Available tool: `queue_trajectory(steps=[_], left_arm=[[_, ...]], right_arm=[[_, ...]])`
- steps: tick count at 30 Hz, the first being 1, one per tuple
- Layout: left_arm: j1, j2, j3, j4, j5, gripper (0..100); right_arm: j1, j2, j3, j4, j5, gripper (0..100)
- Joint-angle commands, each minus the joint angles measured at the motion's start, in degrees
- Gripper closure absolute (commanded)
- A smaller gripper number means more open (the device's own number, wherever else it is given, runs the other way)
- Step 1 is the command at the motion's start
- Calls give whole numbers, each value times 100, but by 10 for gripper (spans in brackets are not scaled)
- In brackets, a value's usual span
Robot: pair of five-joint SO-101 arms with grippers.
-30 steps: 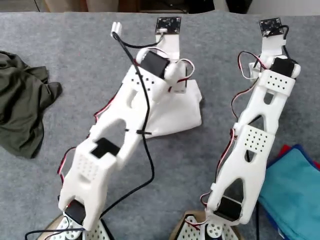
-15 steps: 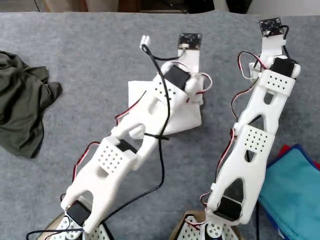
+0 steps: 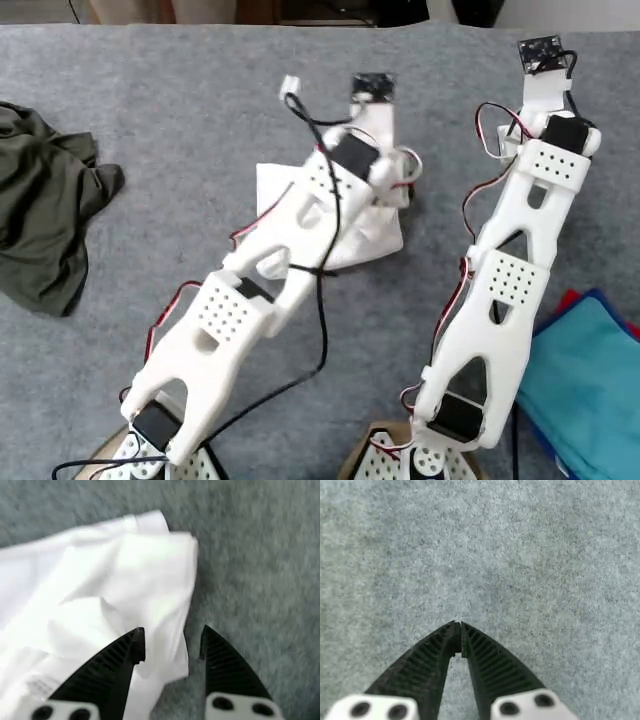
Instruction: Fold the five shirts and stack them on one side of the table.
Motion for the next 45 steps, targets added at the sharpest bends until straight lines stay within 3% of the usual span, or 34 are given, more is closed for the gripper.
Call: queue_trajectory(steps=[1,4,8,11,18,24,27,37,45], left_arm=[[-651,-198,-703,-149,44,805],[-1319,-171,-923,-149,62,824],[-1916,-40,-624,-316,70,933],[-1969,136,-448,-273,79,983],[-2154,426,-448,264,536,981],[-2330,233,-1152,1512,413,980],[-2286,233,-1380,1662,413,981],[-2013,286,-1327,1609,404,981],[-2048,1218,-870,545,404,981]], right_arm=[[31,-22,-242,-70,132,993],[31,-22,-242,-70,132,993],[-75,-22,-233,-53,132,993],[-136,-22,-233,-18,141,993],[-163,-22,-233,-18,141,993],[-163,-22,-233,-18,141,993],[-163,-22,-233,-18,141,993],[-189,-22,-233,26,149,993],[-224,-22,-233,26,149,993]])
